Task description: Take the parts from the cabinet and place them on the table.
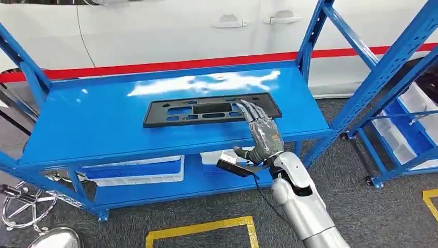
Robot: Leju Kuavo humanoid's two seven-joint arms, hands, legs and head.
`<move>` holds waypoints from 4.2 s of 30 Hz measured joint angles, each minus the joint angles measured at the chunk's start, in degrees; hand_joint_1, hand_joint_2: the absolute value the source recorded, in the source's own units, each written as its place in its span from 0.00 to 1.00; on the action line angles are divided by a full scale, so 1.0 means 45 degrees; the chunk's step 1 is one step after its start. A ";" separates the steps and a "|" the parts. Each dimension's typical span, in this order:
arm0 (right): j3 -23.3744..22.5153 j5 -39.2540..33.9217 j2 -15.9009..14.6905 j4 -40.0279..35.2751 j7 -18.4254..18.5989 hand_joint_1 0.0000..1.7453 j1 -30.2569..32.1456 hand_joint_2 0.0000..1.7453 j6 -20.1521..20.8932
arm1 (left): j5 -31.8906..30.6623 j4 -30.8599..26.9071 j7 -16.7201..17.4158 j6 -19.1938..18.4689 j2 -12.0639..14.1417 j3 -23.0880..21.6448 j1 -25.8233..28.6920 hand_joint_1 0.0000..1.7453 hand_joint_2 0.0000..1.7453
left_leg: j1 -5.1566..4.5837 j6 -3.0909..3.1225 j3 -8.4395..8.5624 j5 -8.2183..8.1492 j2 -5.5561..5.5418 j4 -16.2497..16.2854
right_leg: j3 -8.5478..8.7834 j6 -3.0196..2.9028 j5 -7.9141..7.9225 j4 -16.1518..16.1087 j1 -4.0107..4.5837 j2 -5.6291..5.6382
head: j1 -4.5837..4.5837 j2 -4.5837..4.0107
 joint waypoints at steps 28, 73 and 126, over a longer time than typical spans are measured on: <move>-0.0559 0.1433 0.0554 0.3813 0.1403 0.00 -0.1970 1.00 -0.1068 | -0.0476 0.0000 -0.0058 -0.0160 0.0189 -0.0005 0.0092 0.00 0.00 | 0.0093 -0.0007 -0.0200 0.0146 -0.0080 0.0160 | -0.0211 0.0250 0.0263 0.0097 -0.0062 0.0001 | -0.0005 0.0000; -0.0316 0.1928 0.0218 0.7441 0.1214 1.00 -0.2940 1.00 -0.0801 | -0.0908 0.0019 -0.0146 -0.0704 0.0879 0.0384 0.0341 0.00 0.00 | 0.0241 -0.0437 -0.0821 0.0869 0.0001 0.0351 | 0.1033 0.0066 -0.0516 -0.0422 -0.0254 0.0020 | 0.0010 0.0000; -0.0724 -0.1025 -0.1079 -0.1939 -0.0471 1.00 -0.0498 1.00 0.0704 | -0.1763 0.0019 -0.0408 -0.0661 0.0758 0.1384 0.0487 0.00 1.00 | 0.0208 0.0203 -0.0655 0.1007 0.0036 -0.0302 | 0.0314 0.0555 -0.1864 0.1179 -0.0261 0.0042 | 0.0029 0.0000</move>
